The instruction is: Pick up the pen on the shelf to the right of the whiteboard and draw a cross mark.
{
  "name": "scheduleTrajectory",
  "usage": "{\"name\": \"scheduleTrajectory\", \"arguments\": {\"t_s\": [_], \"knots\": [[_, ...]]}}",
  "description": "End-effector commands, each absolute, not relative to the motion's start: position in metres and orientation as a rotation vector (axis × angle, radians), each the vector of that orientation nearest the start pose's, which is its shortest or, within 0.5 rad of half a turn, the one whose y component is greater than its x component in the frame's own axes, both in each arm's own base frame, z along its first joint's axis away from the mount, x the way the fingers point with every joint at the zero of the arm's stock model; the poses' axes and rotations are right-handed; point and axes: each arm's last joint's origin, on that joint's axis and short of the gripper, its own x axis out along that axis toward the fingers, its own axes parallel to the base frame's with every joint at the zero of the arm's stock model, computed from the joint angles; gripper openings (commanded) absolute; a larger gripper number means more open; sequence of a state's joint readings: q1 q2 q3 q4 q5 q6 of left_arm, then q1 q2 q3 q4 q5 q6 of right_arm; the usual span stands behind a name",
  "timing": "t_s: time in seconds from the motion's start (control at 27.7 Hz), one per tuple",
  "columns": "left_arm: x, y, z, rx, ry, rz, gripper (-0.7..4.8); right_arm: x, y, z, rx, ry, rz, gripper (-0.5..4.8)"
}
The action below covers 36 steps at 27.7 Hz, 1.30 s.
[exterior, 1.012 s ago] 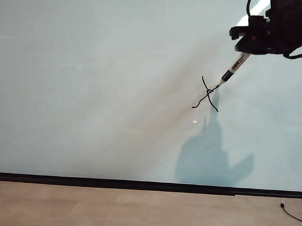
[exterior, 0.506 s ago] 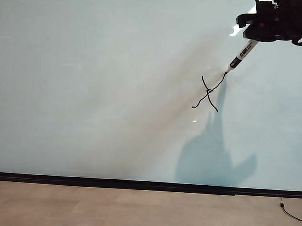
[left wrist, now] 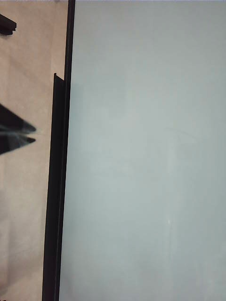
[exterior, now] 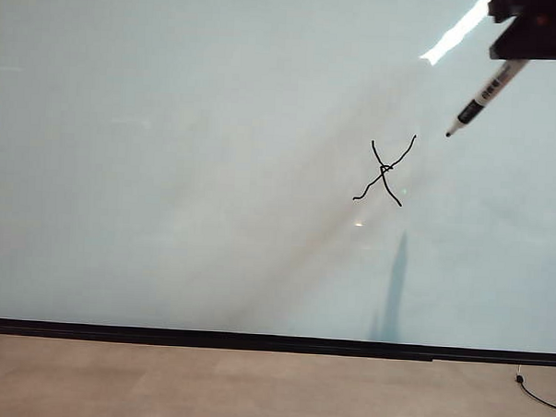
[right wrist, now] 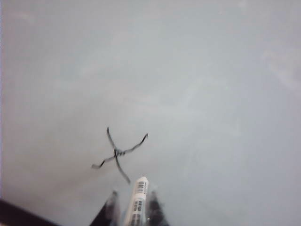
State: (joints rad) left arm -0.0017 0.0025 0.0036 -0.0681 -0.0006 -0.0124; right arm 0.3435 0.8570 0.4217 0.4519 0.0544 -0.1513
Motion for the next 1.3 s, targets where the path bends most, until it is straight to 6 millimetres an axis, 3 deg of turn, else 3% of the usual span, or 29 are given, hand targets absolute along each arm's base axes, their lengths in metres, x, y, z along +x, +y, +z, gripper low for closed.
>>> {"name": "scheduleTrajectory", "arguments": {"t_s": [0.04,0.58,0.98,1.3], "knots": [[0.097,0.000,0.159,-0.008,0.061,-0.005,-0.04,0.162,0.056,0.247,-0.143,-0.042,0.271,-0.05],[0.097,0.000,0.159,-0.008,0.062,-0.005,-0.05,0.110,0.035,0.208,-0.086,-0.112,0.193,-0.05],[0.097,0.000,0.159,-0.008,0.062,-0.005,-0.04,0.091,0.025,0.189,-0.024,-0.158,0.102,-0.05],[0.097,0.000,0.159,-0.008,0.063,-0.005,-0.04,0.093,0.026,0.175,-0.014,-0.104,0.097,-0.05]]}}
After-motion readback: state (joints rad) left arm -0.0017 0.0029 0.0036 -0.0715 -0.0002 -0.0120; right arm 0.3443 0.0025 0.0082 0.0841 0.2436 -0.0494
